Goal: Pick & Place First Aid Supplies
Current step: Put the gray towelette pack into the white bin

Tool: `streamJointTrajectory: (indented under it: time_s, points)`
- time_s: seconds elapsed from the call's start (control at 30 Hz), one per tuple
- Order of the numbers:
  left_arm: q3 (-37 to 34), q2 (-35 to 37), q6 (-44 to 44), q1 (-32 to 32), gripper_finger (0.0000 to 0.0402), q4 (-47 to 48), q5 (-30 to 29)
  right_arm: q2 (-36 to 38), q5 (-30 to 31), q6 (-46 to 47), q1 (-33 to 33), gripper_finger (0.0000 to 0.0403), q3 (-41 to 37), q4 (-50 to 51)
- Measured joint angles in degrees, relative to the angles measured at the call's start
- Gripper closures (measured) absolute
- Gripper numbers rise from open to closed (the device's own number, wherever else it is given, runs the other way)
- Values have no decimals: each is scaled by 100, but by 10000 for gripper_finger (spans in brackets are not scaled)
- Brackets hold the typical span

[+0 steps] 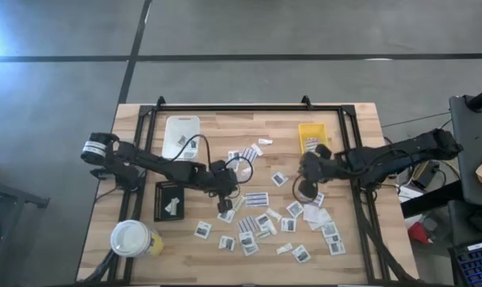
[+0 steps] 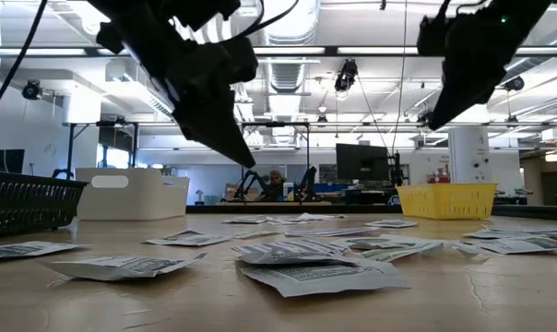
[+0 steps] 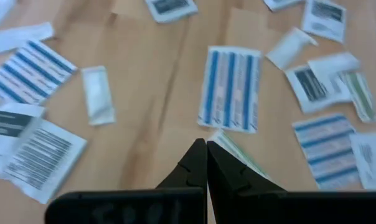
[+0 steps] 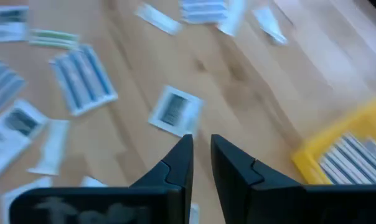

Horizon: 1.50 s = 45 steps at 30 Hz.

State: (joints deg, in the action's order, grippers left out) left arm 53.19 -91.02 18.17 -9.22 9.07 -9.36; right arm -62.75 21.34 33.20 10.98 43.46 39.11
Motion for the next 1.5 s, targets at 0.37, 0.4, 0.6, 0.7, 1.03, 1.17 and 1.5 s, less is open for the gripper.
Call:
streamJointTrajectory:
  time_s: [0.37, 0.4, 0.6, 0.7, 1.03, 1.17, 1.5]
  points:
    - [0, 0, 70, 76, 400, 297, -1892, -801, 288, -422, 263, 358, -9, -1204]
    - [0, 0, 138, 173, 400, 358, -1956, -876, 288, -500, 263, 359, -9, -1303]
    - [0, -76, 543, 586, 401, 351, -1850, -1262, 312, -792, 246, 359, -9, -1803]
    - [-2, -211, 766, 705, 401, 305, -1841, -1434, 460, -790, 180, 360, -9, -1996]
    - [-2, -572, 1696, 1037, 401, 474, -1861, -2030, 370, -1122, -308, 360, -9, -2995]
    - [-2, -733, 1897, 1117, 401, 492, -1858, -2251, 213, -1401, -492, 360, 13, -3293]
    - [-2, -1078, 2115, 1151, 401, 428, -1817, -2810, 60, -1661, -671, 360, 226, -3571]
